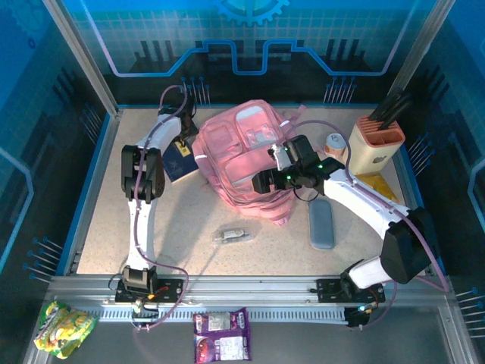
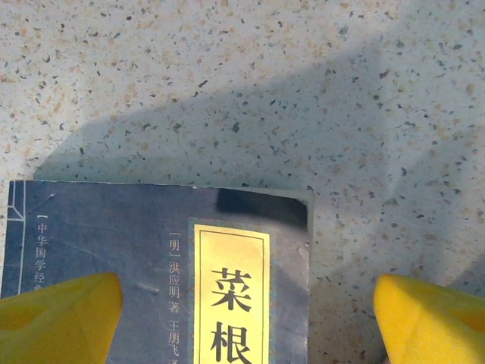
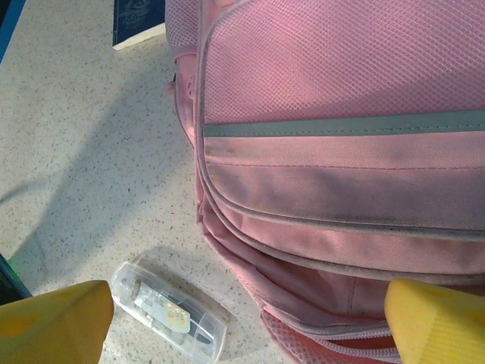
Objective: Pack the student bag
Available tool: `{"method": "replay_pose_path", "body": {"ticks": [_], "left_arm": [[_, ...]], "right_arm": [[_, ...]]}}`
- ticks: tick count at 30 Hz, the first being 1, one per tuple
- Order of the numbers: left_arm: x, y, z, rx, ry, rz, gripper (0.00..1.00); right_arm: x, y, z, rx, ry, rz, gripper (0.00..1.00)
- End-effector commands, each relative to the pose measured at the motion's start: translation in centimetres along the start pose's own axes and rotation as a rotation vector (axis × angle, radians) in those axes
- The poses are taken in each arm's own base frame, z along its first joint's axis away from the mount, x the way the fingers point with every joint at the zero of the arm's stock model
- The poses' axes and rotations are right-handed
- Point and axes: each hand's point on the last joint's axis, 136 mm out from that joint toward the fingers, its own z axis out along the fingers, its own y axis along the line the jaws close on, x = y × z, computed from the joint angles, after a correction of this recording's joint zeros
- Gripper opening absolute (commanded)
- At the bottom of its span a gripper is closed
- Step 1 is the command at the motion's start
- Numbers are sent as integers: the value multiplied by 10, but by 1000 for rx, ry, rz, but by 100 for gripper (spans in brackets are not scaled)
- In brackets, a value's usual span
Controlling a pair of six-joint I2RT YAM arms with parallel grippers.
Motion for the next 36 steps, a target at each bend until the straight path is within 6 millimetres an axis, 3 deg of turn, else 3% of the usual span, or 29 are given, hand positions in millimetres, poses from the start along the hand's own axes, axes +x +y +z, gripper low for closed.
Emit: {"method": "replay_pose_path", "body": {"ticks": [1,6,17,24,27,29,36], "left_arm": [[16,20,13,-87,62,37,86],[32,30,18,-100,111,39,84],[83,60,2,-79,205,-1,77],[116,76,-18,-42,239,-1,75],[133,89,-24,-54,251,11,73],[140,96,-28,-57,255,9,67],[156,118,-40,-87,268,18,69]], "right_arm": [[-8,5,-11,-6,-17,-21,93],[-9,8,-12,-17,-18,-15,94],[-11,14,-15,-48,-38,-6,95],[-7,14,-20,-56,-54,2,96],[-3,13,-19,-58,-57,9,96],[0,12,-17,-60,-49,14,96],[16,4,-12,-30,-25,11,96]]}}
